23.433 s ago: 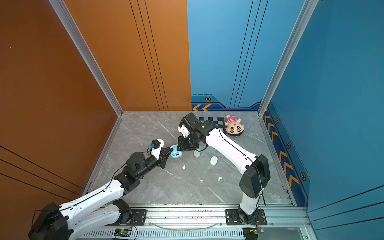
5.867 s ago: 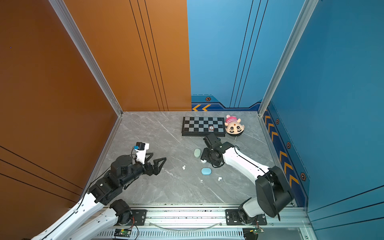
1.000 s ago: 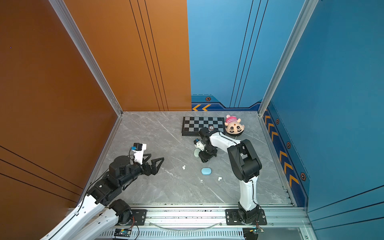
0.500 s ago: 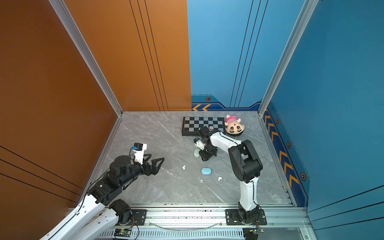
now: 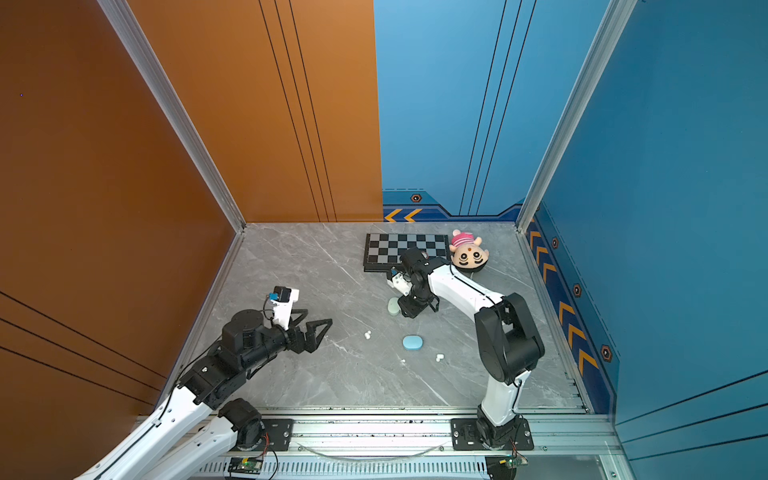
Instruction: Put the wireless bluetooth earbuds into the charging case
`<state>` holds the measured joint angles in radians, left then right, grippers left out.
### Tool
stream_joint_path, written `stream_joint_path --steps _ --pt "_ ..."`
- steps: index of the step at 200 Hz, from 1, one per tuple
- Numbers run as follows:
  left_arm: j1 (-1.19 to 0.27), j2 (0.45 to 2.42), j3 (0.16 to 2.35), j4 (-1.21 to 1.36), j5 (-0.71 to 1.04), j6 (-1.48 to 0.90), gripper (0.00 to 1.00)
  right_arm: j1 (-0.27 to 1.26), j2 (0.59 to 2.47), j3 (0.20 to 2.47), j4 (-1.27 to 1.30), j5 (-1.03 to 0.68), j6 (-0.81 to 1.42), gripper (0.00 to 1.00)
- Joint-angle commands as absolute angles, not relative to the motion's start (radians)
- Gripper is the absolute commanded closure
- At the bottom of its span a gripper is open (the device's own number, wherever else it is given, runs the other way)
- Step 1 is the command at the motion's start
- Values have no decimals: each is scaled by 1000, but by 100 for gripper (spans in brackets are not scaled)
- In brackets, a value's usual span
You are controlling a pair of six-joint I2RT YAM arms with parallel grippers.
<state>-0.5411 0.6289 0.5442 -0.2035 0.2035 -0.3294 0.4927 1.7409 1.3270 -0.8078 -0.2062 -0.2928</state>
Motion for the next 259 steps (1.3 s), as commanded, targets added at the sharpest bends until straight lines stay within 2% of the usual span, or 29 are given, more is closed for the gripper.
stream_joint_path --steps 1,45,76,129,140,144,188,226,259 --pt "-533 642 575 -144 385 -188 9 511 1658 1335 -881 -317 -335 79" --pt "-535 624 580 -96 516 -91 7 594 1578 1445 -985 -422 -342 80" --pt "-533 634 602 -32 590 -78 9 644 1518 1486 -996 -521 -338 82" --pt "-537 720 683 -5 775 -118 13 654 1395 1433 -1005 -851 -512 83" --pt "-544 732 697 -4 807 -129 12 663 1379 1432 -1006 -858 -526 83" --pt "-547 733 701 -4 816 -131 17 664 1375 1433 -1006 -861 -527 83" --pt "-584 758 713 -4 898 -140 24 673 1366 1446 -1006 -893 -527 83" --pt "-616 778 703 27 874 -134 25 690 1371 1457 -1006 -894 -516 83" --pt "-645 799 699 75 847 -138 33 695 1377 1457 -1008 -894 -514 83"
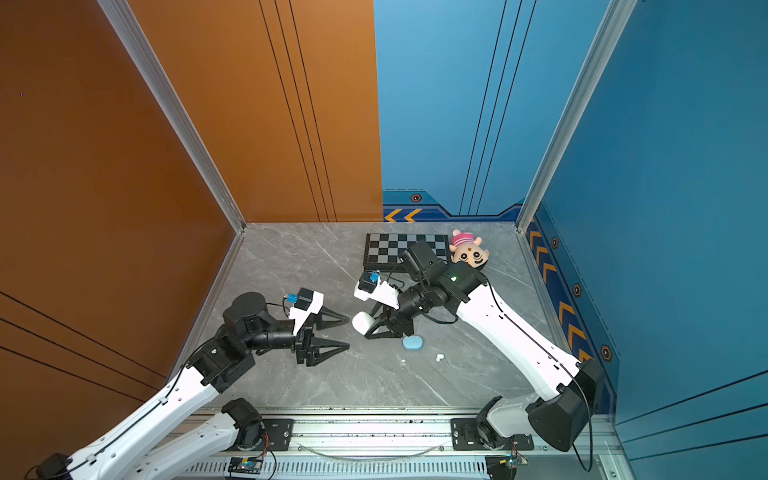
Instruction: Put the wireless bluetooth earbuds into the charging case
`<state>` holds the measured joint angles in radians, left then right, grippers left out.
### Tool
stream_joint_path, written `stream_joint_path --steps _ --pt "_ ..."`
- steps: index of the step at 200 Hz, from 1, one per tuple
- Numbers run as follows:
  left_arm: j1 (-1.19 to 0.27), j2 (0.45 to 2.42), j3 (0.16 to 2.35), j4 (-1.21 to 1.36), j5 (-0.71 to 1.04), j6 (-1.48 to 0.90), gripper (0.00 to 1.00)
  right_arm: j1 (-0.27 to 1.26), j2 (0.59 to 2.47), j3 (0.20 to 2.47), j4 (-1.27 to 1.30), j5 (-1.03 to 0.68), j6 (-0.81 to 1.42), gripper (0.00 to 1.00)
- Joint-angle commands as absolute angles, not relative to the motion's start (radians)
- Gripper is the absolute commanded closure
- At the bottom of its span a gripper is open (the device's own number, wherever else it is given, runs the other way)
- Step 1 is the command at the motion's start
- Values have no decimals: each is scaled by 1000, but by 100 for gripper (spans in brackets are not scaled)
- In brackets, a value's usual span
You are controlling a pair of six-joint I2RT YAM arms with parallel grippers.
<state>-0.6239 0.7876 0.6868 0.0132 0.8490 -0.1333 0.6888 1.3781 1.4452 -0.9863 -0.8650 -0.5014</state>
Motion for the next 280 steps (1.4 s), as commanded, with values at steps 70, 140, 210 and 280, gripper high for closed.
stream_joint_path --steps 70,140,210,280 --pt "-654 845 697 103 847 -134 41 746 1387 1470 -1007 -887 -510 83" --pt "-671 863 704 108 843 -125 48 756 1401 1482 -1006 -879 -501 83" --pt "-682 868 704 112 836 -119 69 765 1411 1494 -1007 -863 -487 83" --pt "-692 851 688 111 778 -109 100 753 1417 1515 -1002 -789 -431 54"
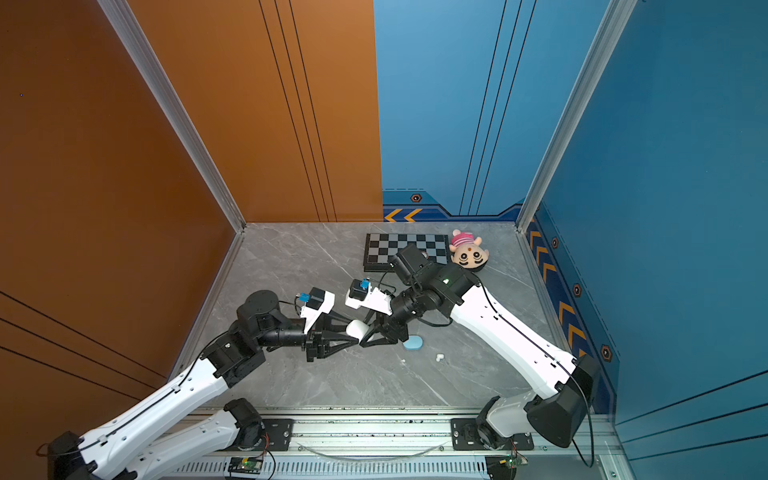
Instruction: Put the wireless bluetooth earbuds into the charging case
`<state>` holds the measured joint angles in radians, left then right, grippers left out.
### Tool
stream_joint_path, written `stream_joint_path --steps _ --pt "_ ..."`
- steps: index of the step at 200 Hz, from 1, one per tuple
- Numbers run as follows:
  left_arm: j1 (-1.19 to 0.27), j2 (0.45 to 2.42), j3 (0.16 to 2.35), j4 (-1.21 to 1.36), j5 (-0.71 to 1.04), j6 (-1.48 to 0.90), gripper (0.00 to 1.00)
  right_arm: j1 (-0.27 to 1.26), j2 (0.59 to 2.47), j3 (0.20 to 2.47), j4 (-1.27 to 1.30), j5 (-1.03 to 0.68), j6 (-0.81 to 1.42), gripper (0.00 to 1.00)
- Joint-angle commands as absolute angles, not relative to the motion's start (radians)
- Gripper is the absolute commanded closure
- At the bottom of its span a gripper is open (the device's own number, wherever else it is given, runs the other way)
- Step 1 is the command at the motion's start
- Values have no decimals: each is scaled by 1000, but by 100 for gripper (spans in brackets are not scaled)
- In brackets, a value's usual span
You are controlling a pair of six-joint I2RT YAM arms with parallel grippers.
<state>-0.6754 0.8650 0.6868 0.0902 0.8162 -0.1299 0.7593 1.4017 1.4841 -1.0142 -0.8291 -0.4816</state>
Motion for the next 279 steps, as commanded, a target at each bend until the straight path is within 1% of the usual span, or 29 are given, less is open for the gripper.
stream_joint_path --steps 1,17,58,71,79,148,171,182,279 --pt "-692 850 688 112 777 -108 100 753 1416 1514 -1001 -789 -432 54" --pt "-689 847 685 111 773 -106 100 744 1411 1510 -999 -790 -432 49" --pt "-686 851 686 112 778 -107 100 728 1403 1502 -985 -784 -426 45" --pt "-686 853 687 111 780 -107 100 726 1401 1500 -979 -781 -420 40" --pt "-686 852 688 111 780 -109 100 721 1400 1498 -972 -782 -411 39" --pt "-689 844 681 111 792 -115 100 709 1404 1499 -921 -738 -336 35" --pt "-688 841 680 111 795 -117 100 709 1402 1502 -911 -736 -316 29" --pt "-689 842 680 111 793 -117 100 677 1401 1503 -904 -738 -309 28" --pt "-690 839 674 111 790 -120 100 652 1387 1498 -850 -744 -259 28"
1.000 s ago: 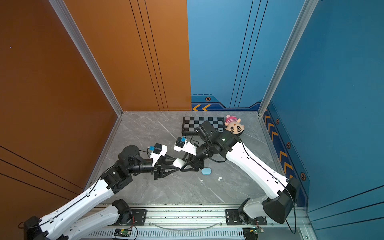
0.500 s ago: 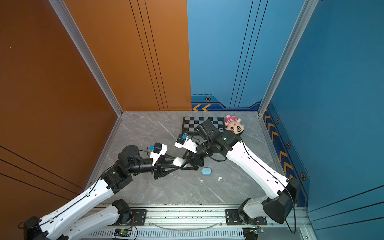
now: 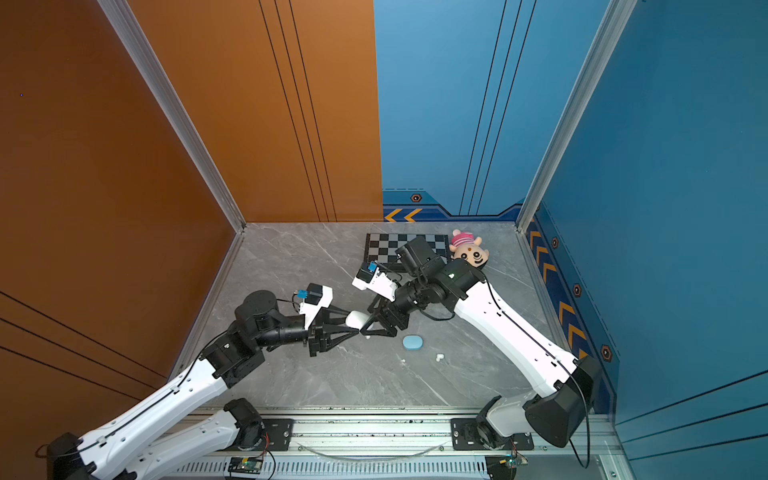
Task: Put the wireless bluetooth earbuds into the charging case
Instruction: 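Pull the lid open with the left gripper while the right holds the case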
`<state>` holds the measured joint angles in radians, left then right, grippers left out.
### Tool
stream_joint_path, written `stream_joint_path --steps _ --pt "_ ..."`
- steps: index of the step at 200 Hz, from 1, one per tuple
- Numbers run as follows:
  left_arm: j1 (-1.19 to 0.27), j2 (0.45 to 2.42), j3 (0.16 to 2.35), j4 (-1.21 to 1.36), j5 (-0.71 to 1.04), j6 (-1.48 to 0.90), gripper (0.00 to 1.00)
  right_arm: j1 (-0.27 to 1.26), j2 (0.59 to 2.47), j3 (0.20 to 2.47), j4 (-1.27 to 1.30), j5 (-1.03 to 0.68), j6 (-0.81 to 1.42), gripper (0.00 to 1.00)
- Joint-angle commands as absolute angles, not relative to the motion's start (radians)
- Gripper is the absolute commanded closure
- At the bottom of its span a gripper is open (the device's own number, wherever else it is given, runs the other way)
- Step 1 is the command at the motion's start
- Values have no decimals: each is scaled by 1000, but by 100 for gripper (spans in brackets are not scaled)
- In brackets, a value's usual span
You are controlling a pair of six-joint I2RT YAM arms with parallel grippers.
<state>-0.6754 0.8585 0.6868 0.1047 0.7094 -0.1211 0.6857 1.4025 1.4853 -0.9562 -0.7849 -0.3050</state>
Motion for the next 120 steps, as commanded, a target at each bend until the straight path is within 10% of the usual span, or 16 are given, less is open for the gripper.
stream_joint_path --steps 1,120 --pt "-690 839 674 112 790 -120 100 651 1386 1498 -848 -744 -257 28" --pt "-696 837 681 112 765 -132 100 631 1346 1459 -821 -741 -253 30"
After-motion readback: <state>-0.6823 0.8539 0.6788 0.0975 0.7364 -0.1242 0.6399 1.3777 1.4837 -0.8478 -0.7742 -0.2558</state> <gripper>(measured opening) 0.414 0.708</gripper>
